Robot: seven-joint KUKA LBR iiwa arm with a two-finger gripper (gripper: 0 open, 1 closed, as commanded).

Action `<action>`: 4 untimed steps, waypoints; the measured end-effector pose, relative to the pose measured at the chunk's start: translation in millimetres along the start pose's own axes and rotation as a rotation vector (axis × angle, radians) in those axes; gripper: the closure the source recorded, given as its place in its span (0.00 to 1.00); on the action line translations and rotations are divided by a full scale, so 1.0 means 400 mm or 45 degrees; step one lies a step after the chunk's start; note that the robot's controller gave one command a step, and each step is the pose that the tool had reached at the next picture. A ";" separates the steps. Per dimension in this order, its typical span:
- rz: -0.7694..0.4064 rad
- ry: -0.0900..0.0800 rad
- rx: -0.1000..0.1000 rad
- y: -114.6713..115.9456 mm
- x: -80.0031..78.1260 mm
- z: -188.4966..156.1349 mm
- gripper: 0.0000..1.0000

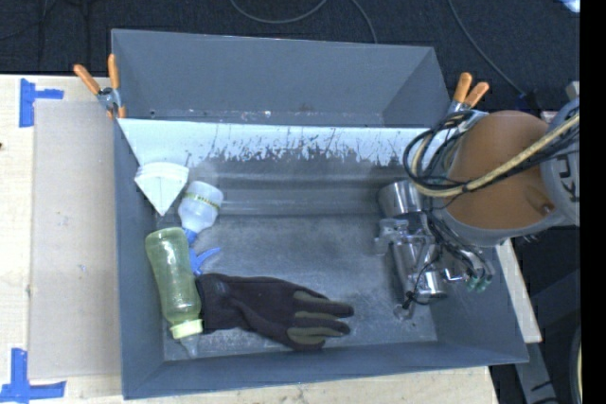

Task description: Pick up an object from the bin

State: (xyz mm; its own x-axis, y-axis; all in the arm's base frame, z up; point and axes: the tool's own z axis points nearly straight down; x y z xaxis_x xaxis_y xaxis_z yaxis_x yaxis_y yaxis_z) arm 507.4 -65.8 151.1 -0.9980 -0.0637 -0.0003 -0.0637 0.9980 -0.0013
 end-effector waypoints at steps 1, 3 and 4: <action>-0.245 0.004 -0.004 0.041 0.040 0.113 0.00; -0.004 0.006 -0.004 0.134 0.006 0.185 0.00; -0.364 0.005 -0.004 0.254 -0.079 0.204 1.00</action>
Offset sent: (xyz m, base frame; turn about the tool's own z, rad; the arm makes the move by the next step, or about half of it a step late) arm 0.0183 0.0565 -0.0811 0.0027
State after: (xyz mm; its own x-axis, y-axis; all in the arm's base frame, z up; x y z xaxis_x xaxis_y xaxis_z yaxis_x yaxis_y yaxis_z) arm 532.5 37.4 69.4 -0.9394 -0.3428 0.0033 -0.3428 0.9394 0.0020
